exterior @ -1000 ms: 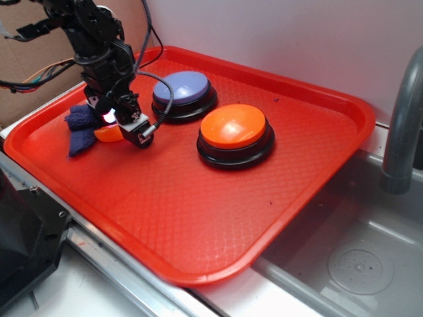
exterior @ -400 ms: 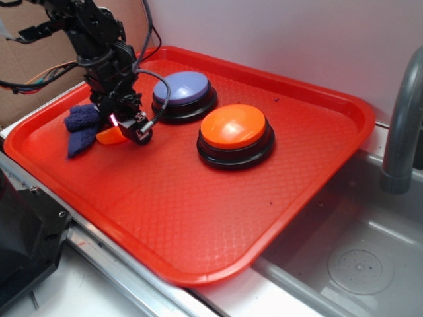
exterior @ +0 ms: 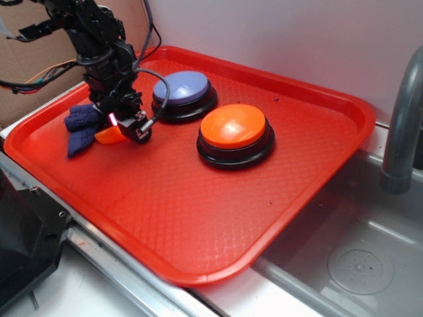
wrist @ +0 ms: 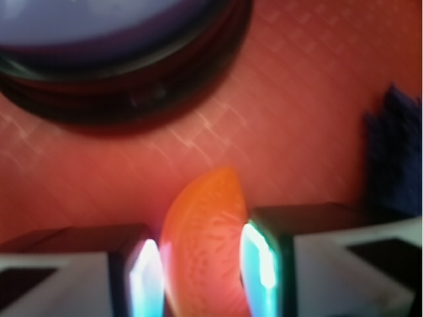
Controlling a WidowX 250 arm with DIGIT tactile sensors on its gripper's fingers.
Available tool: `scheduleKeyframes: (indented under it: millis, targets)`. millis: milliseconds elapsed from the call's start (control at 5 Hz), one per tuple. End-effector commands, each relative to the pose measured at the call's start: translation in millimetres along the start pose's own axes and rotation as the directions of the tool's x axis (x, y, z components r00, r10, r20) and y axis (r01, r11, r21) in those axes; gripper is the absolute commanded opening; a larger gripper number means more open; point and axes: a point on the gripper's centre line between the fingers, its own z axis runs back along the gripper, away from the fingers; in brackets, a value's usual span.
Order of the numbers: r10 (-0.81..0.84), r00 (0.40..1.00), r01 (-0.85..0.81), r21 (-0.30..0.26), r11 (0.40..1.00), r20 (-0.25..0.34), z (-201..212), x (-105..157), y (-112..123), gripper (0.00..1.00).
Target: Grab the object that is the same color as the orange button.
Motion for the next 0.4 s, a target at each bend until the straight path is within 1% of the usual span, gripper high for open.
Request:
scheduleKeyframes:
  millis: [0,200]
  targets:
    - [0.026,0.995,-0.031,0.044,0.999,0.095,65.1,15.5,-10.0,0.0]
    - [0.027,0.996,-0.03,0.029,0.999,0.081,85.5,12.0,-23.1,0.0]
